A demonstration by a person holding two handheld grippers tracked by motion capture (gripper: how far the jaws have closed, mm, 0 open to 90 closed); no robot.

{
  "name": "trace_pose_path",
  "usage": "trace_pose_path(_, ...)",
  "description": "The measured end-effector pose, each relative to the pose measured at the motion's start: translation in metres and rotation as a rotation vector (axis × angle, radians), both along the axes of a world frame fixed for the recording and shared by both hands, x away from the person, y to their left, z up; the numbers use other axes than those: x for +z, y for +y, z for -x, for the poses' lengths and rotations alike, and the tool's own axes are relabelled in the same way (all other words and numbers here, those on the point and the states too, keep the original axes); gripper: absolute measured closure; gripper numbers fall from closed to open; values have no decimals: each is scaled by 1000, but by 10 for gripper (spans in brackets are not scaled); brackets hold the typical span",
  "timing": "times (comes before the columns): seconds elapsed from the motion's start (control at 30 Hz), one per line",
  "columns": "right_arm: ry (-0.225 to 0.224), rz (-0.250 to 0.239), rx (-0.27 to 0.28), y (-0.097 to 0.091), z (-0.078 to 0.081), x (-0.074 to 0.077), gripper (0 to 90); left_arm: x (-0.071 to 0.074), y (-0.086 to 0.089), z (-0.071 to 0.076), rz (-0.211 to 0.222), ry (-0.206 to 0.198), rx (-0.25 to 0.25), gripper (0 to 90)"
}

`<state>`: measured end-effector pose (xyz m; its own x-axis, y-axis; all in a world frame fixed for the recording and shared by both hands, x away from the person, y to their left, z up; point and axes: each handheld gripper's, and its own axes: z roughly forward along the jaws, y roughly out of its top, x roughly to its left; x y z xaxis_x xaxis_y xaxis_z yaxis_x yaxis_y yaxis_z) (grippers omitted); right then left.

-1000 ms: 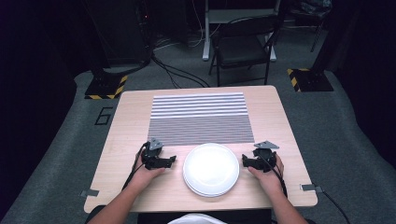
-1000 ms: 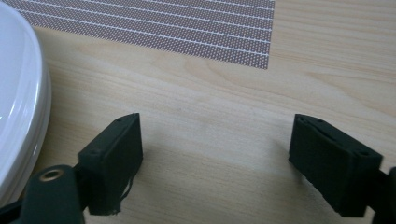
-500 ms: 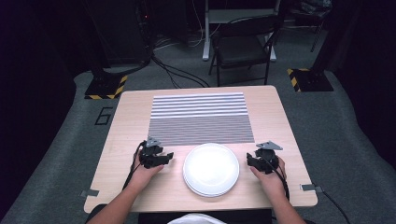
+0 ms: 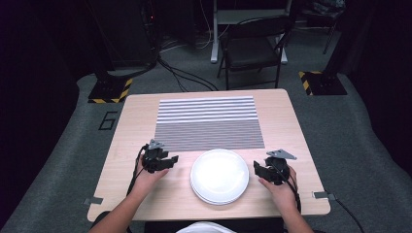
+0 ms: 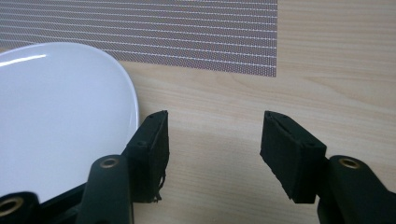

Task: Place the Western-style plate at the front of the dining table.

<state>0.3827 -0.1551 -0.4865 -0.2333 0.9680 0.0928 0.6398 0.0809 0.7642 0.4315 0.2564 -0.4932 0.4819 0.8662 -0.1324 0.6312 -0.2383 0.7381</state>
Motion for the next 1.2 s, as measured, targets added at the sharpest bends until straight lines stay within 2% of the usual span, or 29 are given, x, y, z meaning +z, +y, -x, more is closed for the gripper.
trace_pose_path(0.1, 13, -25, -8, -1, 2, 2, 399, 5, -4, 4, -15, -16, -8, 477)
trace_pose_path(0.17, 21, -29, -12, -1, 3, 4, 392, 6, -6, 6, -9, -16, -15, 477)
trace_pose_path(0.3, 16, -6, -14, 5, 7, 7, 383, 11, -11, 9, -14, -17, -14, 484)
trace_pose_path(0.47, 19, 21, -18, 13, 11, 10, 429, 15, -17, 10, 8, 8, -11, 509)
trace_pose_path(0.53, 26, 10, -22, 16, 13, 12, 480, 16, -19, 12, 5, 13, -8, 528)
trace_pose_path(0.67, 29, -24, -41, 20, 17, 15, 551, 19, -24, 16, 29, 8, -7, 576)
trace_pose_path(0.77, 5, -13, -40, 22, 19, 16, 588, 21, -27, 20, 67, 4, 4, 612)
trace_pose_path(0.93, -10, -19, -40, 27, 22, 17, 632, 19, -28, 24, 115, 10, 25, 602)
trace_pose_path(1.1, 2, -37, -44, 31, 22, 15, 620, 13, -29, 25, 112, 26, 36, 574)
trace_pose_path(1.2, 6, -5, -51, 31, 22, 13, 586, 11, -28, 25, 113, 18, 37, 561)
